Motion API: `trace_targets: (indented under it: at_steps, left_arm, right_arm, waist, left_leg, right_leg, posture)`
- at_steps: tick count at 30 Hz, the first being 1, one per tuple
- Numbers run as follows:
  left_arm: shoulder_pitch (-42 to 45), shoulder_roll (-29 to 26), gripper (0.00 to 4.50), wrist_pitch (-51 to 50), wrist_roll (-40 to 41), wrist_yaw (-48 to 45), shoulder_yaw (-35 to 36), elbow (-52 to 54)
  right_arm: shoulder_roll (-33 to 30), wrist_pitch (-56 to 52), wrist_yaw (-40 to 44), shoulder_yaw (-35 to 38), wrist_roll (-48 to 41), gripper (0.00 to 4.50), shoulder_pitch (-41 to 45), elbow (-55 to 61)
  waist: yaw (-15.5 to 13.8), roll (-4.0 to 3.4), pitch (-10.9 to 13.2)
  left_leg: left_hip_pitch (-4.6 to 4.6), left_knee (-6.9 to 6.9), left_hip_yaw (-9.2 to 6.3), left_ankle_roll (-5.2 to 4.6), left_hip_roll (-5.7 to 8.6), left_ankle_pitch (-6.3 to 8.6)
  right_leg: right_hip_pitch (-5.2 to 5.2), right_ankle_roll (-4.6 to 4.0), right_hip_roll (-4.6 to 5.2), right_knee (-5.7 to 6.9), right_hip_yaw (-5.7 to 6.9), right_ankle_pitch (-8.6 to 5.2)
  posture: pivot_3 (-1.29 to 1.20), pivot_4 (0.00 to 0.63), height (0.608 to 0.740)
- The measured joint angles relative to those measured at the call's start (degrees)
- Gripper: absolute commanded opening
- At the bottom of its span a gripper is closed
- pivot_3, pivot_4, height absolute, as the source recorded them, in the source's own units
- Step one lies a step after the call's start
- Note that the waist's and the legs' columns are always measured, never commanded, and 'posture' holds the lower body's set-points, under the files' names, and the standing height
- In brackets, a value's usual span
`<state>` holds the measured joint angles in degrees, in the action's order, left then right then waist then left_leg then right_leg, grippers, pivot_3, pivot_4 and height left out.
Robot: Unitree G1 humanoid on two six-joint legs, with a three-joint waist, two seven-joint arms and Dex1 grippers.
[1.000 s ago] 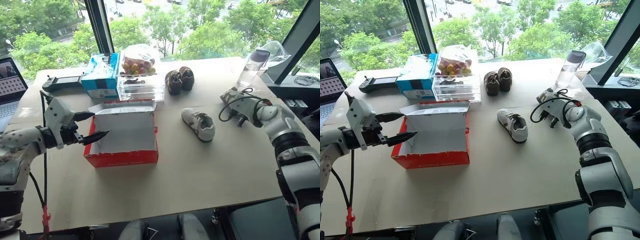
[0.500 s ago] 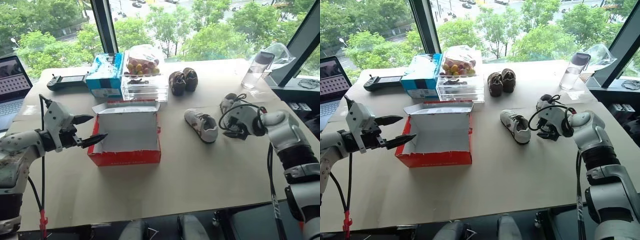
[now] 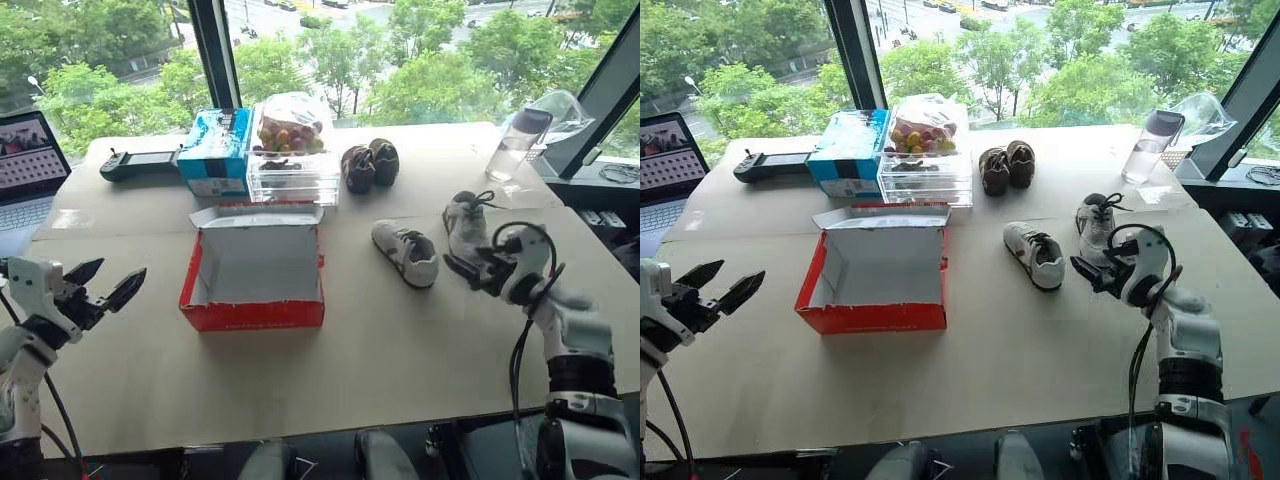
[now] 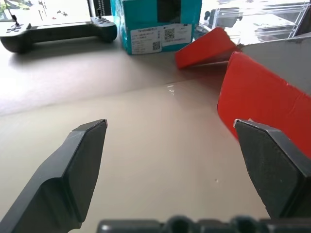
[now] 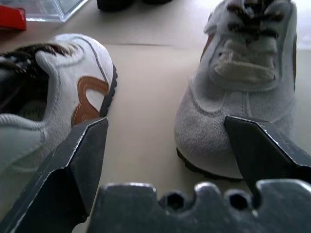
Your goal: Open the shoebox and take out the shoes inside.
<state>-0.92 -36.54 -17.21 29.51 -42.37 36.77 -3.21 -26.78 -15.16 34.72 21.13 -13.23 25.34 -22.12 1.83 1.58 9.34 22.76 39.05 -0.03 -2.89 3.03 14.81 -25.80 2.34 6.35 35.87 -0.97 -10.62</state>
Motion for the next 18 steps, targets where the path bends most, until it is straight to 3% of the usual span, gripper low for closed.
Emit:
trace_targets:
  at_steps: [7,11,18]
  left_arm:
    - [-4.2,8.1,4.50,4.3,-0.9,11.1,4.2,4.5]
    - [-5.9,13.5,4.50,6.1,-3.3,17.6,2.6,8.0]
    - [-8.3,16.7,4.50,7.4,-8.5,21.8,-3.6,11.2]
  right_arm:
    - [3.2,18.0,-12.0,0.5,5.3,4.47,-5.9,2.8]
    - [5.0,20.8,-16.7,-0.6,7.5,4.47,-7.4,2.3]
    - [7.8,21.1,-17.9,-5.4,8.2,4.47,-10.2,3.9]
  waist:
    - [-0.9,0.00,0.0]
    - [-0.9,0.01,0.0]
    - [-0.8,0.01,0.0]
  left_leg:
    - [-0.85,-0.04,-0.02,0.00,0.03,0.03]
    - [-0.90,-0.06,0.01,-0.04,0.02,0.01]
    - [-1.15,-0.10,0.00,-0.08,-0.07,0.03]
  right_leg:
    - [0.94,0.06,0.00,-0.24,0.07,0.04]
    - [1.00,0.05,-0.06,-0.26,0.04,0.03]
    - [1.38,0.05,-0.16,-0.54,0.08,0.03]
  posture:
    - [0.00,0.150,0.740]
    - [0.00,0.150,0.740]
    - [0.00,0.150,0.740]
